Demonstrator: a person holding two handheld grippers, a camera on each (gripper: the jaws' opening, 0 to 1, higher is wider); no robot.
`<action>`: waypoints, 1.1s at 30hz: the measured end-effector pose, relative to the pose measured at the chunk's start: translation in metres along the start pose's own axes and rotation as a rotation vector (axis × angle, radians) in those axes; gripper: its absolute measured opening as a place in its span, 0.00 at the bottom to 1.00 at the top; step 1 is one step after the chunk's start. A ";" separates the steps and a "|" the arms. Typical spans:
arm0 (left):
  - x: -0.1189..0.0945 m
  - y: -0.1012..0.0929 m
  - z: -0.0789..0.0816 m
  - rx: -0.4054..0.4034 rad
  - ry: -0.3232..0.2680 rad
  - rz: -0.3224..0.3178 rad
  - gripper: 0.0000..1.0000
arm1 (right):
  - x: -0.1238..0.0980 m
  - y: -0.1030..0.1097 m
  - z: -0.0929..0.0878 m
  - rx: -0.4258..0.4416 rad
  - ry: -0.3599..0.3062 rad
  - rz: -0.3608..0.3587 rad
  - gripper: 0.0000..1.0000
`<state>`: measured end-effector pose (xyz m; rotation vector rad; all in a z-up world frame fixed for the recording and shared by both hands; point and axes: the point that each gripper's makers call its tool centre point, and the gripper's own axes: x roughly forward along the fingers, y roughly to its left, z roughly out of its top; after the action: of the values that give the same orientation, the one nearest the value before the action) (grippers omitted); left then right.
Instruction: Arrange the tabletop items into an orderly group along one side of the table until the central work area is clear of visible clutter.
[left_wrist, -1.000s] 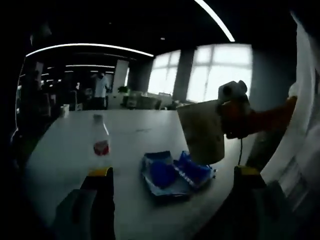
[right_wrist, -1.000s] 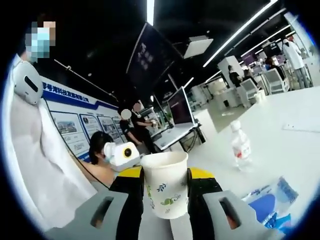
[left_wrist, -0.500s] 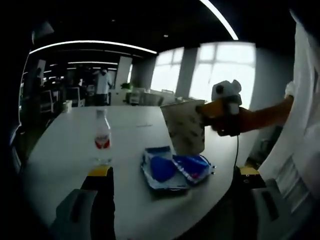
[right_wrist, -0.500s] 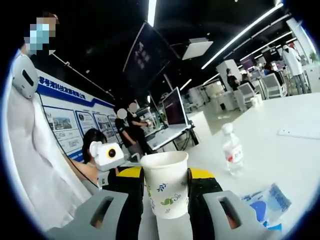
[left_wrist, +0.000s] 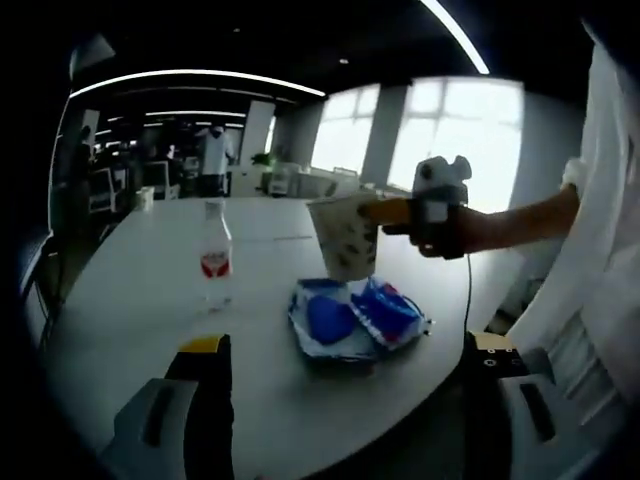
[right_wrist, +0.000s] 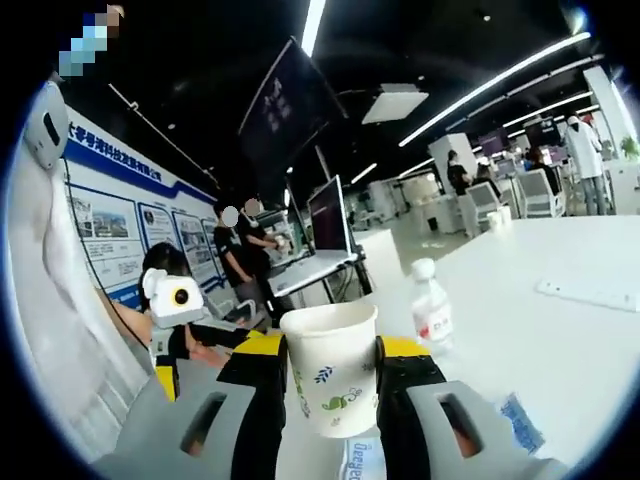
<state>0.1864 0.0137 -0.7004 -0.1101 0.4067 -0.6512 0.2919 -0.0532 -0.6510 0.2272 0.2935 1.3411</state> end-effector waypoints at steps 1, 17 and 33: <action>-0.001 0.000 -0.002 -0.004 0.008 -0.001 0.92 | 0.000 -0.004 0.000 -0.004 -0.003 -0.003 0.31; -0.022 0.002 -0.005 -0.027 0.025 0.062 0.90 | 0.025 -0.051 0.000 -0.034 -0.020 -0.057 0.31; -0.028 0.007 -0.005 -0.059 0.023 0.105 0.91 | 0.043 -0.100 -0.004 -0.038 -0.018 -0.099 0.32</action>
<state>0.1682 0.0368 -0.6972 -0.1364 0.4510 -0.5378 0.3914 -0.0330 -0.6912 0.1904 0.2611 1.2449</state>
